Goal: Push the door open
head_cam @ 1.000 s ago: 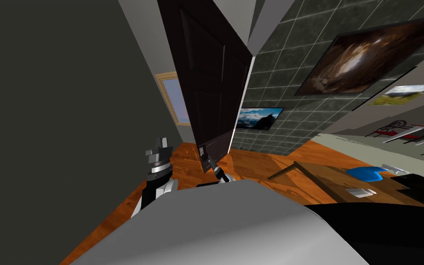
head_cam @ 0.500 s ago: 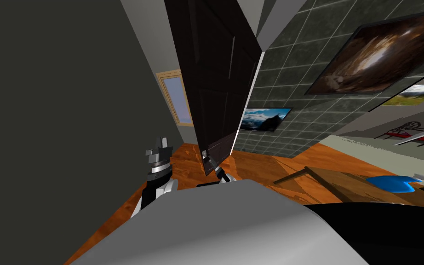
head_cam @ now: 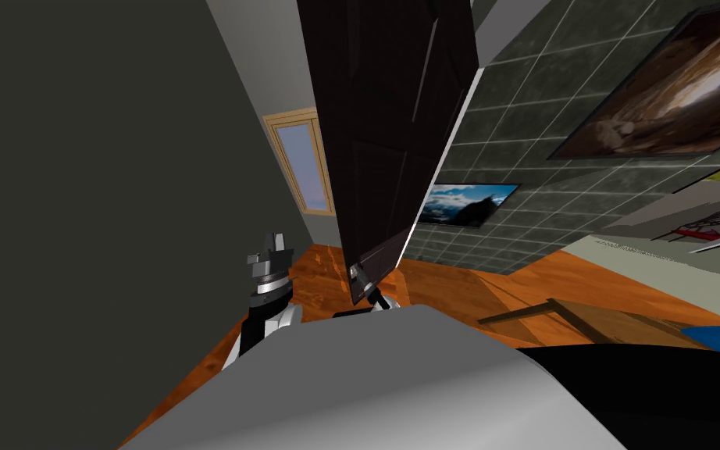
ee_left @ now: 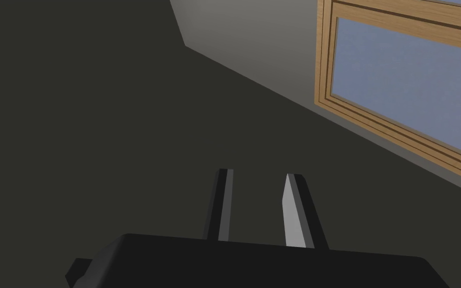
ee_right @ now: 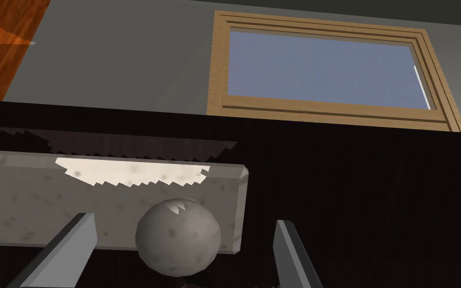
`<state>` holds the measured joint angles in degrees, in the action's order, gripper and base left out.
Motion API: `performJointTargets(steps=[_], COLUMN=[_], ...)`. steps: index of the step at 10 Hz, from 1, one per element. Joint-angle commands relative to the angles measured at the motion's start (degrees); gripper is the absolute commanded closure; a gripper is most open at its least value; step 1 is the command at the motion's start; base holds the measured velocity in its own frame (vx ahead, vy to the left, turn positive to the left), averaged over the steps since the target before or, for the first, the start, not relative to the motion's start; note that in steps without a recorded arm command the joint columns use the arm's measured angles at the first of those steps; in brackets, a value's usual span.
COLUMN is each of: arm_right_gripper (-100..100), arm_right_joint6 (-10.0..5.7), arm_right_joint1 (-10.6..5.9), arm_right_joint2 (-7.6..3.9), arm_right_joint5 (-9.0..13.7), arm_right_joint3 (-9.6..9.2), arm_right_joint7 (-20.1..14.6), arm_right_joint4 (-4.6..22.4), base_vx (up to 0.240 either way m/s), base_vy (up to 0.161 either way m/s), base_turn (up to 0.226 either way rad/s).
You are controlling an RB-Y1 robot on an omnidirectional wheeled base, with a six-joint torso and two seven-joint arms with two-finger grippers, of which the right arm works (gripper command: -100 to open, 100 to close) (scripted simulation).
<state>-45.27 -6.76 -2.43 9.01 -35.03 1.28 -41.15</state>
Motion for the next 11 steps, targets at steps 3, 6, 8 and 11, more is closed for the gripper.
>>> performJointTargets(steps=[3, 6, 8, 11], arm_right_gripper=[100, 100, 100, 100], arm_right_joint6=[0.11, 0.11, 0.33, 0.41], arm_right_joint1=[-0.09, -0.09, -0.24, -0.49], arm_right_joint2=[-0.04, -0.04, -0.39, -0.39], arm_right_joint5=[0.0, 0.0, 0.4, 0.8], arm_right_joint3=[0.03, 0.03, 1.91, 3.84], arm_right_joint7=[0.0, 0.0, 0.5, 1.0], arm_right_joint4=[0.0, 0.0, 0.6, 1.0], base_vx=[-0.020, -0.007, 0.087, 0.151], base_vy=[-0.014, -0.003, 0.130, 0.165], base_turn=[0.009, -0.003, -0.060, -0.049])
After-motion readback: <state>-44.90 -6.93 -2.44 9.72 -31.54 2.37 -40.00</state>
